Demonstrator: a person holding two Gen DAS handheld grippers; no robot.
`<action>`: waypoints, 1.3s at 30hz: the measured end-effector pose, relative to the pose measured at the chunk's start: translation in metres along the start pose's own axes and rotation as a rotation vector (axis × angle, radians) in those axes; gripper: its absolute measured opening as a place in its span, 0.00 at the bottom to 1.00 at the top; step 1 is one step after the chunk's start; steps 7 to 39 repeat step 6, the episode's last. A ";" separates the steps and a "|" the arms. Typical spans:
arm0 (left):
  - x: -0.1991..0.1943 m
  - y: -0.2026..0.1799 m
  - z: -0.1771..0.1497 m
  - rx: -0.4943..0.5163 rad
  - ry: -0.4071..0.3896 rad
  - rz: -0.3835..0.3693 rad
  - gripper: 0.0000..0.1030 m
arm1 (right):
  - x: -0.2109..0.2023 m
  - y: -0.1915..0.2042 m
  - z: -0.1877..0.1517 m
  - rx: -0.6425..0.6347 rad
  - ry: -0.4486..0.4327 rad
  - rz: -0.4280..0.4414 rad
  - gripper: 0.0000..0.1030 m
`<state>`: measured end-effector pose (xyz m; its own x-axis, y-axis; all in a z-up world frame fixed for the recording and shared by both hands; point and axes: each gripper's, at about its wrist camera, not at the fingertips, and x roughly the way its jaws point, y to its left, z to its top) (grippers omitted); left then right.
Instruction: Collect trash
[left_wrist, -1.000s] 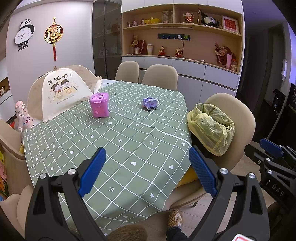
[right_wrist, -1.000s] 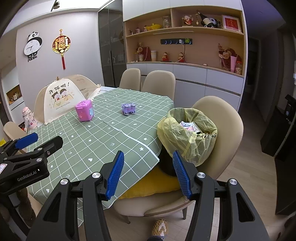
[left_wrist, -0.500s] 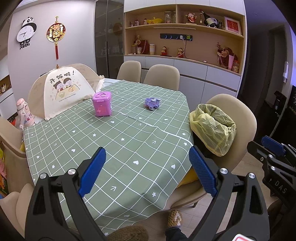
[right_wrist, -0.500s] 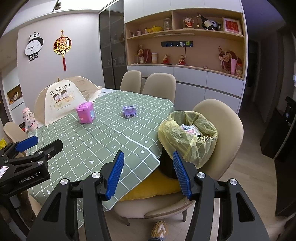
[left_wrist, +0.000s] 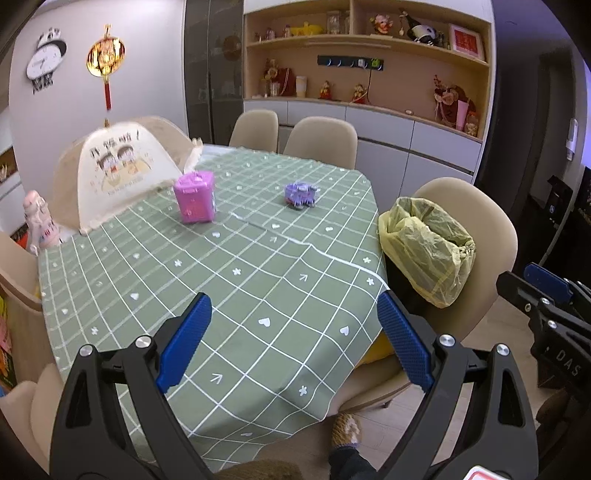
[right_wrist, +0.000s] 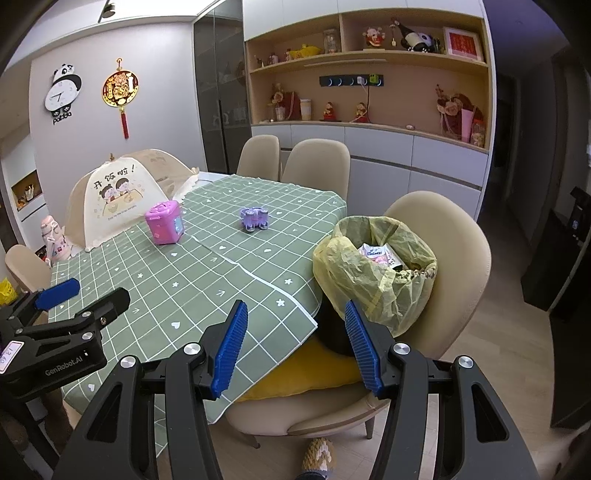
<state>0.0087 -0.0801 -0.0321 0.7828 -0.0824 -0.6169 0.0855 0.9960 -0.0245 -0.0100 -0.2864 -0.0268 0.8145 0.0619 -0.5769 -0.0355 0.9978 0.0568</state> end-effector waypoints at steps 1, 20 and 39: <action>0.009 0.003 0.001 -0.013 0.021 -0.002 0.84 | 0.006 0.000 0.002 0.000 0.008 0.004 0.51; 0.068 0.036 0.004 -0.085 0.119 0.067 0.84 | 0.076 0.007 0.020 -0.062 0.115 0.049 0.51; 0.068 0.036 0.004 -0.085 0.119 0.067 0.84 | 0.076 0.007 0.020 -0.062 0.115 0.049 0.51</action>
